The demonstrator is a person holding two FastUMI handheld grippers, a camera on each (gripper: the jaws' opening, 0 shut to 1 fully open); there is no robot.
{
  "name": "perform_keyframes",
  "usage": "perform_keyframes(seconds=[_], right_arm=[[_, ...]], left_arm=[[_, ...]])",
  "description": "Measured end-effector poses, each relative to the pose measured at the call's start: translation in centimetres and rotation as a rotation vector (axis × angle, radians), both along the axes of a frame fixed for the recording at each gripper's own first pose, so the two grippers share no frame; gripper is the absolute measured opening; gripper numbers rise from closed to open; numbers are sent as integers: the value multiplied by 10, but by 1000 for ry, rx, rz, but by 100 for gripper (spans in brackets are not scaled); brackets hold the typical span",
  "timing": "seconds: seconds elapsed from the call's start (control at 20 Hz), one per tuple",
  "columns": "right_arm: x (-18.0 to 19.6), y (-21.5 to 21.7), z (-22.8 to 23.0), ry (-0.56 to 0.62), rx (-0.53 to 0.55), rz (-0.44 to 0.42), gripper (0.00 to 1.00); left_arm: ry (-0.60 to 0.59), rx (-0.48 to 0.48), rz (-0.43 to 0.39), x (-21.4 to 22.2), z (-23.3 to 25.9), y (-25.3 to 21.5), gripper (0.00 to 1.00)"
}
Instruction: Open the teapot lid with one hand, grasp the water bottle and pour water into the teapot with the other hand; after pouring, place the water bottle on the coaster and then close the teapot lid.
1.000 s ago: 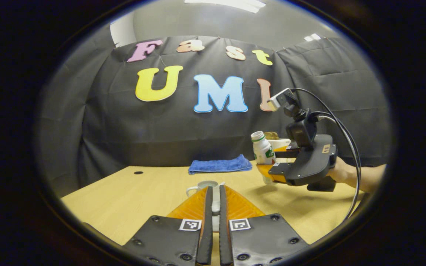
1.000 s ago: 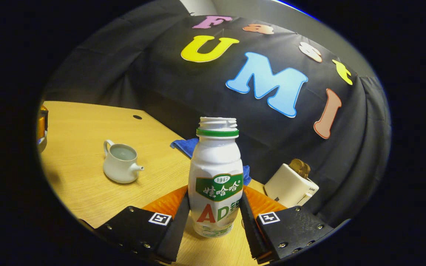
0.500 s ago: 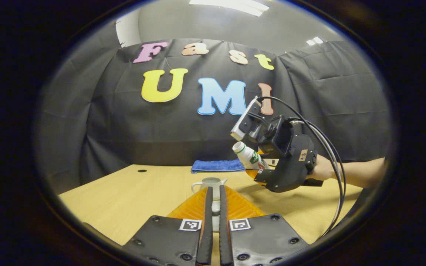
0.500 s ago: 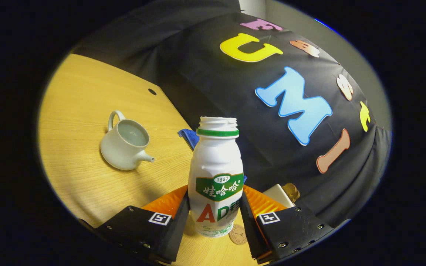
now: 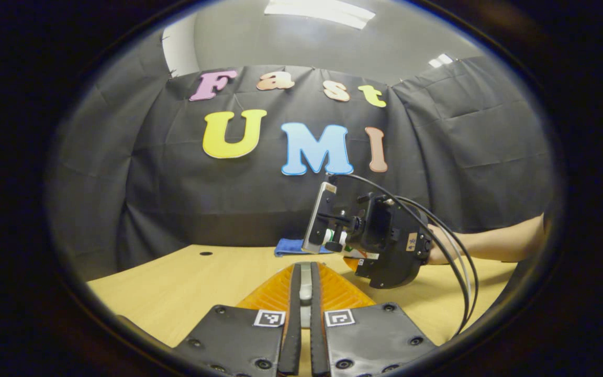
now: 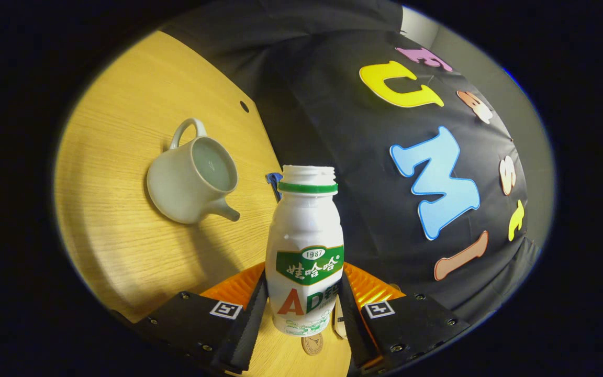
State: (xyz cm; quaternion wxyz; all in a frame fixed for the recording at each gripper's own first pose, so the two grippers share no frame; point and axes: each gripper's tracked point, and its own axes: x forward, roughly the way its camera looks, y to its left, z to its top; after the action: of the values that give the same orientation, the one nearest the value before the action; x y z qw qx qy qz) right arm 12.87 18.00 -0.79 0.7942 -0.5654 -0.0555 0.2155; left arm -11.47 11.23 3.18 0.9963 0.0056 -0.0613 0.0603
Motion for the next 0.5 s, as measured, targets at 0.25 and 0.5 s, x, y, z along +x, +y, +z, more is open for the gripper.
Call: perform_keyframes(seconds=[0.25,0.5], right_arm=[[5,7,11,-100,-106,13,70],[4,15,17,-199,-226,38,70]], left_arm=[[46,1,5,-5,-23,-1,13],[37,1,0,-7,-19,-1,13]])
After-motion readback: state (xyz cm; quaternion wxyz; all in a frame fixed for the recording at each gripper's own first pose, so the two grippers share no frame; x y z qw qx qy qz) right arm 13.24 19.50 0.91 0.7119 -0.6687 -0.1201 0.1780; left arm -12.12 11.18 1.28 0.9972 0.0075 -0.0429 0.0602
